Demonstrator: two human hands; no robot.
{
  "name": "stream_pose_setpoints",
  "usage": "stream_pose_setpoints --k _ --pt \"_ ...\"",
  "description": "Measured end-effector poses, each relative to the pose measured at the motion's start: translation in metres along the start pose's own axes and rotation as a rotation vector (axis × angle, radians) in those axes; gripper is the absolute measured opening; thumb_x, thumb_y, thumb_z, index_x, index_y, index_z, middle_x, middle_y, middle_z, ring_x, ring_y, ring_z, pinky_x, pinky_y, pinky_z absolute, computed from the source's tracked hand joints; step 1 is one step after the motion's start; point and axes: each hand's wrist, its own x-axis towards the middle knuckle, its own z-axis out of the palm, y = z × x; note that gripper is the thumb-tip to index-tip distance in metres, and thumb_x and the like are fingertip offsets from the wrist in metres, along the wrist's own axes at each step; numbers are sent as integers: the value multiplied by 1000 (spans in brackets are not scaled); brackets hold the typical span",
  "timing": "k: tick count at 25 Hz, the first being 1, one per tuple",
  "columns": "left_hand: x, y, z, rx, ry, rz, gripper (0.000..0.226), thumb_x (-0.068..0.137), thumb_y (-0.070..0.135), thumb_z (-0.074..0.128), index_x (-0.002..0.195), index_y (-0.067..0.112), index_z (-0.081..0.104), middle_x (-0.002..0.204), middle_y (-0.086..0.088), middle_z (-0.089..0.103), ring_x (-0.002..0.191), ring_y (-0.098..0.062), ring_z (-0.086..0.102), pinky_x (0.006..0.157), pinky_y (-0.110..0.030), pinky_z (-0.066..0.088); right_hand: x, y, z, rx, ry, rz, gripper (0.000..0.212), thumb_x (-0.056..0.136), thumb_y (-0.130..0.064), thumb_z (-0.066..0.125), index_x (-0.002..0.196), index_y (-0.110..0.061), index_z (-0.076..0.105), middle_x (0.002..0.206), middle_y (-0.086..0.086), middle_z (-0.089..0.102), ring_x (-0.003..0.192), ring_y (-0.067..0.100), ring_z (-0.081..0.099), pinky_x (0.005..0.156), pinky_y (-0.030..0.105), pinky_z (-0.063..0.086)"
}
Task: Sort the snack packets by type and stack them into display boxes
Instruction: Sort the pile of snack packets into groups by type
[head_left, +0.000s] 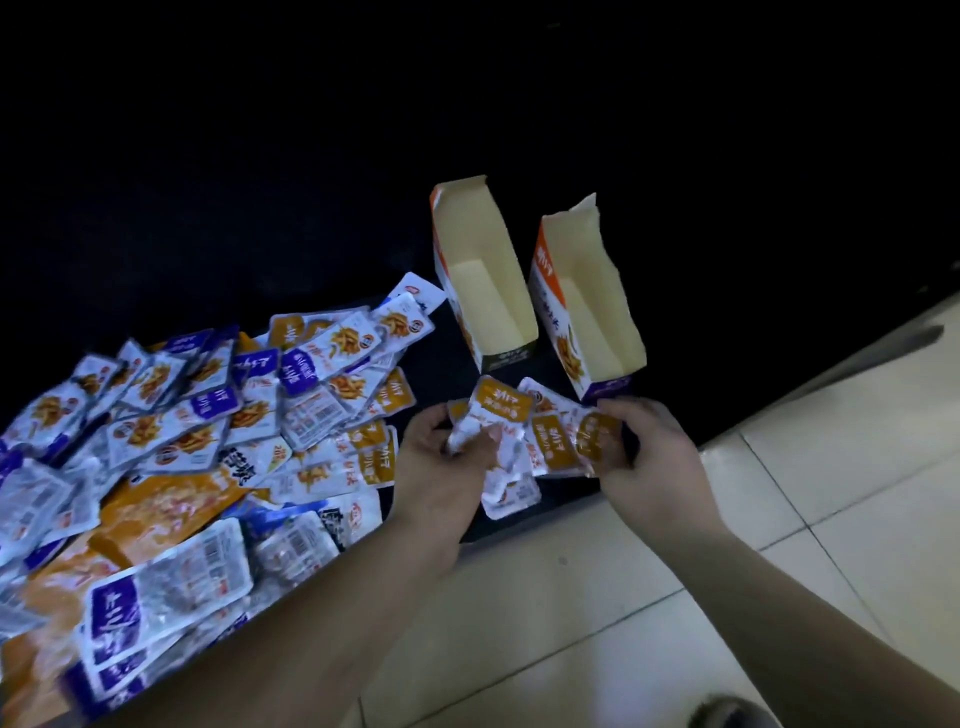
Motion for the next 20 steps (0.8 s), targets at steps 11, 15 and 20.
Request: stream_pose_setpoints --k 11,15,20 --pt "0 -24 -25 651 -236 303 62 89 20 76 144 37 54 126 21 58 110 10 55 79 3 38 38 -5 6 255 -235 225 81 91 -4 58 153 -50 34 156 -14 43 139 13 46 101 31 54" --pt "0 -32 -9 523 -228 287 59 88 10 74 141 31 60 132 14 60 113 13 59 89 -2 44 25 5 -9 -56 -19 -40 52 92 -24 62 143 -32 56 140 -8 57 128 16 54 105 36 49" --pt "-7 -32 22 397 -347 205 65 92 -6 56 140 38 53 133 17 63 113 13 61 87 -11 52 -10 40 9 -200 -199 -176 60 89 -55 55 141 -27 60 152 -1 51 146 25 41 112 49 44"
